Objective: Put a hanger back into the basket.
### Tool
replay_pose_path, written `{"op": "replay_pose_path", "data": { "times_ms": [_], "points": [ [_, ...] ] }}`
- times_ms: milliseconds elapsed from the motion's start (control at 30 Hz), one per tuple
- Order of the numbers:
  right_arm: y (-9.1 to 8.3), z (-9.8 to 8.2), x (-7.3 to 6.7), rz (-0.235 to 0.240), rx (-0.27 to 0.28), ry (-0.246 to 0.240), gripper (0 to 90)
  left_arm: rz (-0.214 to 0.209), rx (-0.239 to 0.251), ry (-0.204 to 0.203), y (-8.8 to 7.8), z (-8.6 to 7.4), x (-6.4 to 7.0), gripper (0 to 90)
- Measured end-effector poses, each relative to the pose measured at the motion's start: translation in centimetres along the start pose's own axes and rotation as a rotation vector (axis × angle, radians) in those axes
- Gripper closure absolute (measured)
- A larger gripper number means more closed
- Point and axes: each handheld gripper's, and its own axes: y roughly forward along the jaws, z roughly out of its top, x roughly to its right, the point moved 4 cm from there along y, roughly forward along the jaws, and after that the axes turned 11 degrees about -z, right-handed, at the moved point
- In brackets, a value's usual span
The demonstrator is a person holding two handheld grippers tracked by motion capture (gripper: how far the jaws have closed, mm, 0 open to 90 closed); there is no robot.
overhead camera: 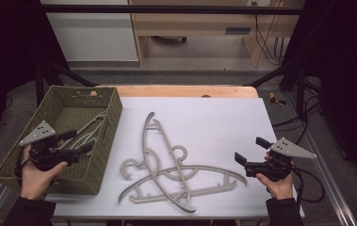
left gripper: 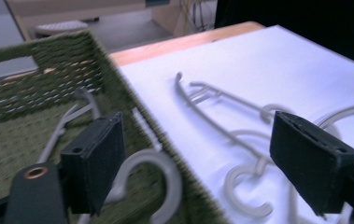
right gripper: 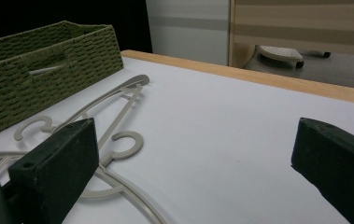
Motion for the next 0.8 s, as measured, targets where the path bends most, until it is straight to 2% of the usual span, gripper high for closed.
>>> {"op": "replay_pose_path", "data": {
  "times_ms": [33,67,100,167,200,233,367,800],
  "points": [
    [0.0,0.0,0.0,0.002,0.000,0.000,1.1,-0.004,0.025,0.001,0.6,0.0,0.8,13.2],
    [0.0,0.0,0.0,0.002,0.000,0.000,1.1,-0.004,0.025,0.001,0.6,0.0,0.8,11.6],
    [-0.1,0.0,0.1,-0.002,0.001,0.002,1.1,-0.012,0.040,0.011,1.1,-0.1,1.7,10.8],
    [-0.1,0.0,0.1,-0.003,0.002,0.004,1.1,-0.025,0.058,0.018,1.7,-0.1,2.5,8.6],
    [-0.1,0.0,0.1,-0.003,0.002,0.004,1.1,-0.025,0.058,0.018,1.7,-0.1,2.5,7.9],
    [-0.1,0.0,0.1,-0.003,0.003,-0.001,1.1,-0.030,0.072,0.028,2.2,-0.2,3.3,7.7],
    [-0.1,0.0,0.1,-0.005,0.001,-0.002,1.1,-0.034,0.093,0.038,3.0,0.0,4.3,6.6],
    [-0.4,0.2,0.0,-0.004,0.011,0.002,1.0,-0.073,0.063,0.051,5.6,-0.4,7.6,5.3]
  ]
}}
